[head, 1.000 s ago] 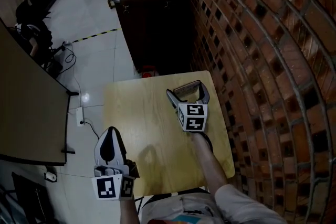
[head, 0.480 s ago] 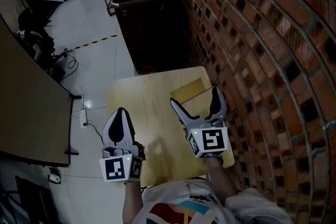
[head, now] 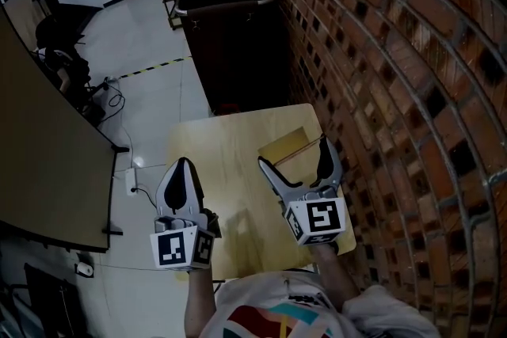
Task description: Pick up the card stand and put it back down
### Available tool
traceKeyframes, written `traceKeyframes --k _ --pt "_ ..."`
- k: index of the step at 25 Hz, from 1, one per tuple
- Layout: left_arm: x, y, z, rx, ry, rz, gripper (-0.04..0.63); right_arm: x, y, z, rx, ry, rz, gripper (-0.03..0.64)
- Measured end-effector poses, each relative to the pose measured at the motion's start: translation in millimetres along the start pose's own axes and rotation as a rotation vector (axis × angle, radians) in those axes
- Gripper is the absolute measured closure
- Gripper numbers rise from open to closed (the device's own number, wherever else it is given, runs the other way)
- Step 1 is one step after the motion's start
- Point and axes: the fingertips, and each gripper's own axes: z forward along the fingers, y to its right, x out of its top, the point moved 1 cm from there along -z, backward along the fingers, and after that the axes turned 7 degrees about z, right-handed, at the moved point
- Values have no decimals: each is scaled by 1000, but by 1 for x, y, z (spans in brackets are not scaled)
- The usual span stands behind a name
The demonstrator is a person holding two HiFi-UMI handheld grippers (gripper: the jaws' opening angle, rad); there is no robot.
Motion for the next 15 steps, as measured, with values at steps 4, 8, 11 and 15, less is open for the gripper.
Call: traceKeyframes --k 4,8,11,15 --pt "2 0 -3 3 -3 6 591 2 0 -2 -2 -2 17 48" --pt "0 3 -6 -9 -22 40 591 3 -2 -5 -1 -2 32 48" --pt "3 4 -8 -3 -3 39 591 4 -3 -6 -2 2 33 48" --pt "7 2 -11 -2 19 23 591 3 -5 -7 -2 -1 36 48"
